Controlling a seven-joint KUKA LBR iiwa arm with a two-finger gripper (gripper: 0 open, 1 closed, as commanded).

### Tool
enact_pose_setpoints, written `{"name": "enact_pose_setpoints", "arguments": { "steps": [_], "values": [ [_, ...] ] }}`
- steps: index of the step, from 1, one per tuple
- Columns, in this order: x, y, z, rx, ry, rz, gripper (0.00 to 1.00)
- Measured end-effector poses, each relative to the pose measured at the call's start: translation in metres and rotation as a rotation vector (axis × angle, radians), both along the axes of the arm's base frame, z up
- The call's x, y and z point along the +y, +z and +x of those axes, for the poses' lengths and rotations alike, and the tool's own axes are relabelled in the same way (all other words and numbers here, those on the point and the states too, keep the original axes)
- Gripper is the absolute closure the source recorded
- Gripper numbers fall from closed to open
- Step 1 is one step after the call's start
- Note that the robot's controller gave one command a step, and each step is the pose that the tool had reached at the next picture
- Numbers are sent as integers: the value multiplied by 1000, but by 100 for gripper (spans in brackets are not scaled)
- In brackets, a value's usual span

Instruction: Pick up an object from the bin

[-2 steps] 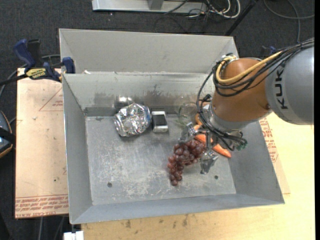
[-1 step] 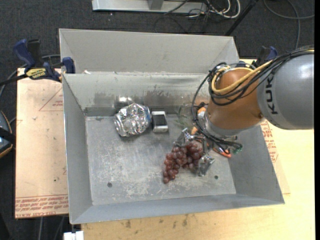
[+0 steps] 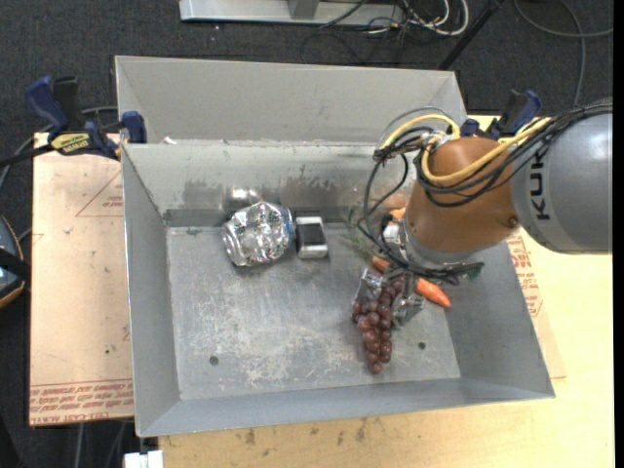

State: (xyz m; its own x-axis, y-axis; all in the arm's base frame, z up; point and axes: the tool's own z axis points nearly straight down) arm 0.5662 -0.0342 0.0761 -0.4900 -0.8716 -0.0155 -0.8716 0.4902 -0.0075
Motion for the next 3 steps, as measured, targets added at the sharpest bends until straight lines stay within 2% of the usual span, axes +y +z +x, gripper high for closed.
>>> {"name": "enact_pose_setpoints", "arguments": {
  "steps": [3],
  "values": [
    [0,7,0,8,0,-5,100]
  ]
}}
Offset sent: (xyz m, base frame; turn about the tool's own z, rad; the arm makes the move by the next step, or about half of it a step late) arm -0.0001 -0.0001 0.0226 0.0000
